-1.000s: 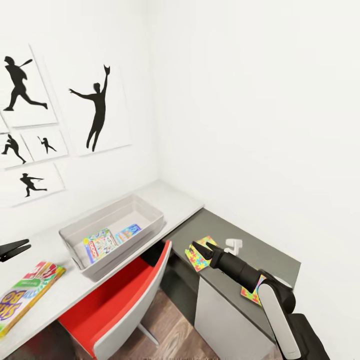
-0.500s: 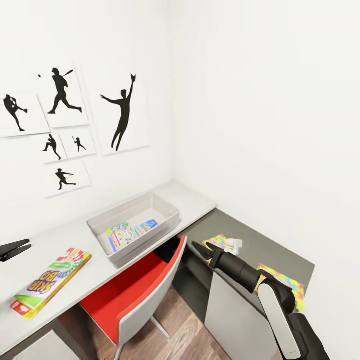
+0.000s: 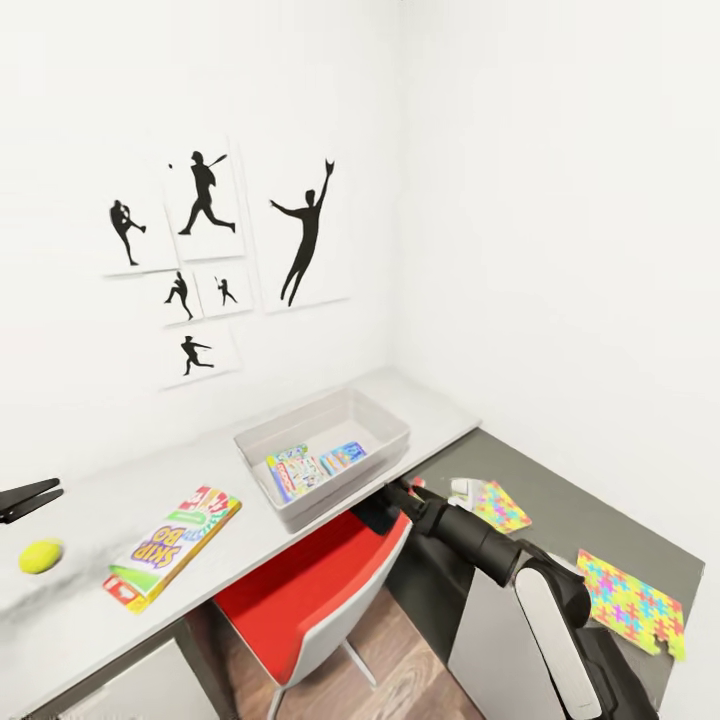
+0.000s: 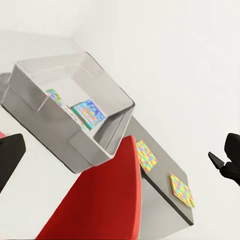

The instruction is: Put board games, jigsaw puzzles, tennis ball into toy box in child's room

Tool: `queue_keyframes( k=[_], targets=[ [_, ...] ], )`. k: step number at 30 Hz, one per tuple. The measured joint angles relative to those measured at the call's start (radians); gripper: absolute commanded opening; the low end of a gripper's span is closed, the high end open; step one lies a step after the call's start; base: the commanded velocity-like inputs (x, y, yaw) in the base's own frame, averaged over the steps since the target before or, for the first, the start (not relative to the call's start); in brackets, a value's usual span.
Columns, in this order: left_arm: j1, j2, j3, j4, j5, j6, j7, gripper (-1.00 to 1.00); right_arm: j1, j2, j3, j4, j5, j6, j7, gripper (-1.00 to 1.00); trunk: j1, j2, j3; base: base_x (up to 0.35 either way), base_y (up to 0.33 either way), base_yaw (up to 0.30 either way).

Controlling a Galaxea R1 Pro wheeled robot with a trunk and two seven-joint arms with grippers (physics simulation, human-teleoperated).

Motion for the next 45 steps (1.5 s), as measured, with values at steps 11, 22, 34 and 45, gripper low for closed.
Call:
queue_keyframes(
  k=[11, 22, 34, 45],
  targets=[
    [0.000, -0.003, 0.000, 0.000, 0.000, 0.000, 0.000, 1.00, 0.000, 0.000, 0.001, 0.000, 0.000, 0.000, -0.002, 1.00, 0.000, 0.000, 0.015, 0.000, 0.251, 0.197],
    [0.000, -0.004, 0.000, 0.000, 0.000, 0.000, 0.000, 1.00, 0.000, 0.000, 0.003, 0.000, 0.000, 0.000, -0.003, 1.00, 0.000, 0.000, 0.031, 0.000, 0.281, 0.197],
    [0.000, -0.004, 0.000, 0.000, 0.000, 0.000, 0.000, 1.00, 0.000, 0.000, 0.006, 0.000, 0.001, 0.000, -0.004, 1.00, 0.000, 0.000, 0.048, 0.000, 0.178, 0.197],
    [0.000, -0.004, 0.000, 0.001, 0.000, 0.000, 0.000, 1.00, 0.000, 0.000, 0.006, 0.000, 0.001, 0.000, -0.004, 1.00, 0.000, 0.000, 0.063, 0.000, 0.266, 0.197]
  ],
)
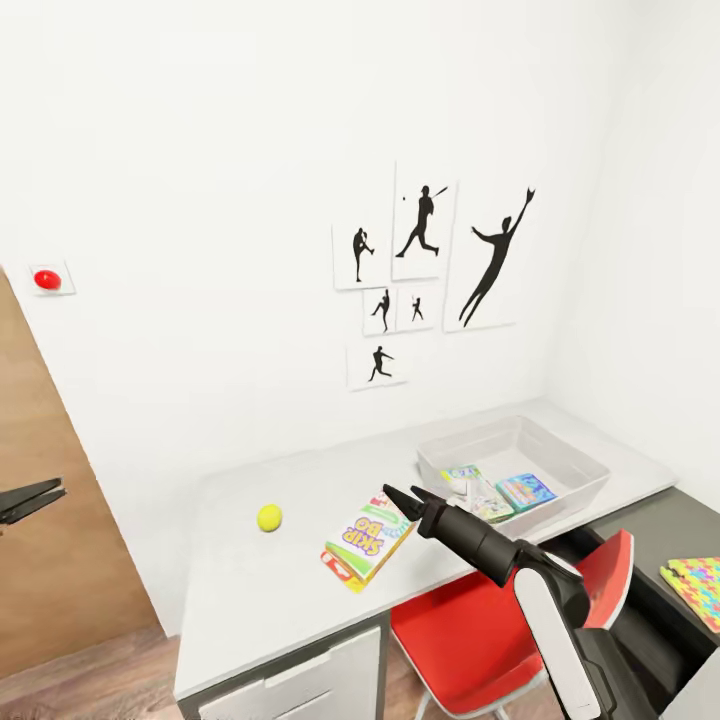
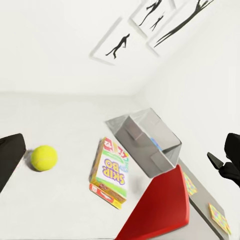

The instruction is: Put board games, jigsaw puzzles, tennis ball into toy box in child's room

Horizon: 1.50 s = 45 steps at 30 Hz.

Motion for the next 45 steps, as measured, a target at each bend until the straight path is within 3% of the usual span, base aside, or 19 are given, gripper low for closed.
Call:
queue_keyframes(
  k=[15, 45],
  targets=[
    [0.000, -0.002, 0.000, 0.001, 0.001, 0.000, 0.000, 1.00, 0.000, 0.000, -0.001, 0.000, 0.000, 0.002, 0.000, 1.00, 0.000, 0.000, 0.020, 0.046, 0.195, 0.200],
    [0.000, -0.004, 0.001, 0.001, 0.001, 0.000, 0.000, 1.00, 0.000, -0.001, -0.009, 0.000, 0.000, 0.008, 0.002, 1.00, 0.000, 0.000, 0.054, 0.101, 0.029, 0.178]
  ],
)
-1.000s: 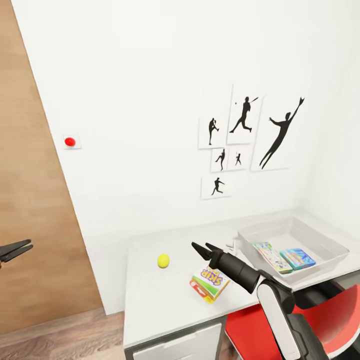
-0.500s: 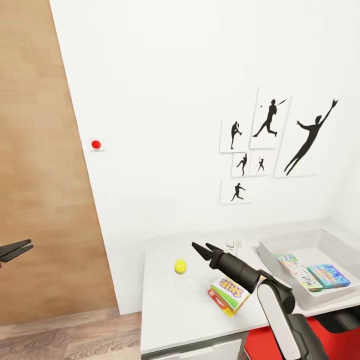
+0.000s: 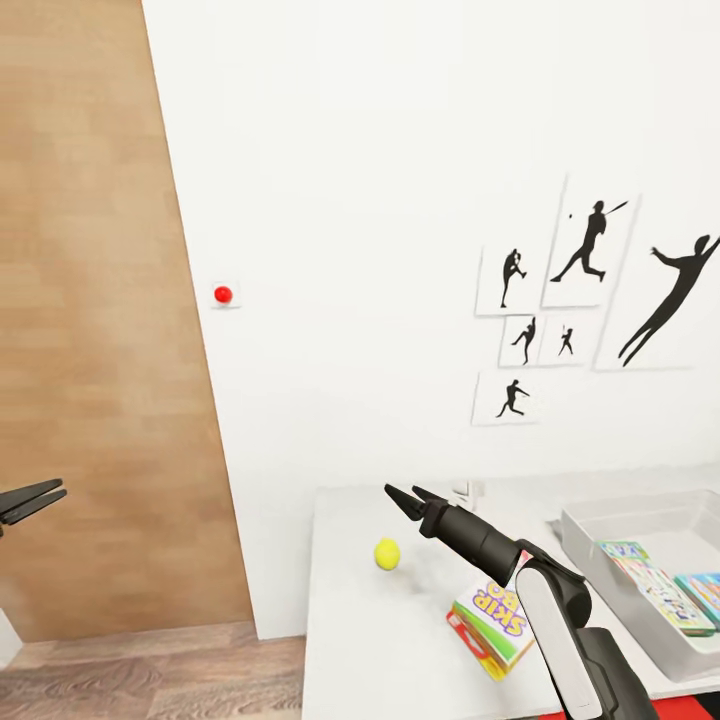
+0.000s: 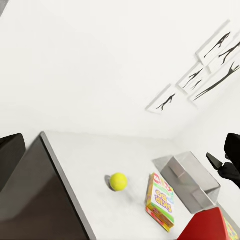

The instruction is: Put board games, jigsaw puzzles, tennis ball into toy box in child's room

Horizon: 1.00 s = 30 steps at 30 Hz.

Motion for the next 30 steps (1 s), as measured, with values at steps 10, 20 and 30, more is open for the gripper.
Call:
queue_keyframes(
  k=[10, 20, 30],
  targets=[
    [0.000, 0.000, 0.000, 0.000, 0.000, 0.000, 0.000, 1.00, 0.000, 0.000, 0.000, 0.000, 0.000, 0.000, 0.001, 1.00, 0.000, 0.000, 0.000, 0.137, 0.000, 0.007],
    [0.000, 0.000, 0.000, 0.000, 0.000, 0.000, 0.000, 1.00, 0.000, 0.000, 0.000, 0.000, 0.000, 0.001, 0.001, 1.00, 0.000, 0.000, -0.008, 0.104, -0.045, 0.000],
    [0.000, 0.000, 0.000, 0.000, -0.002, 0.000, 0.000, 1.00, 0.000, 0.001, -0.001, 0.001, 0.000, -0.003, -0.004, 1.00, 0.000, 0.000, -0.013, 0.112, 0.005, 0.000]
  ],
)
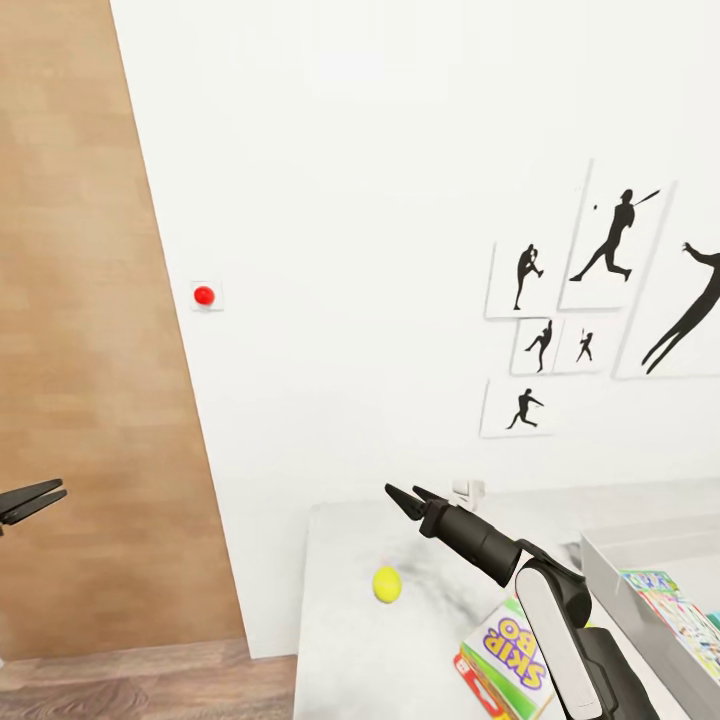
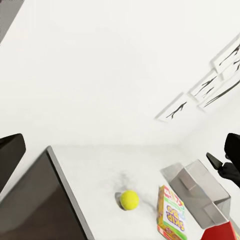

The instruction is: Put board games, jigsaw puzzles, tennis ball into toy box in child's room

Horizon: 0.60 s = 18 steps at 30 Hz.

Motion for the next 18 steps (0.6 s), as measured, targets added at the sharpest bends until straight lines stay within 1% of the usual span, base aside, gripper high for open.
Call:
queue_keyframes(
  k=[18],
  targets=[
    [0.000, 0.000, -0.001, 0.000, 0.000, 0.000, 0.000, 1.00, -0.001, 0.000, 0.000, 0.005, -0.001, 0.007, -0.004, 1.00, 0.000, 0.000, 0.000, 0.005, 0.000, 0.000]
  ],
)
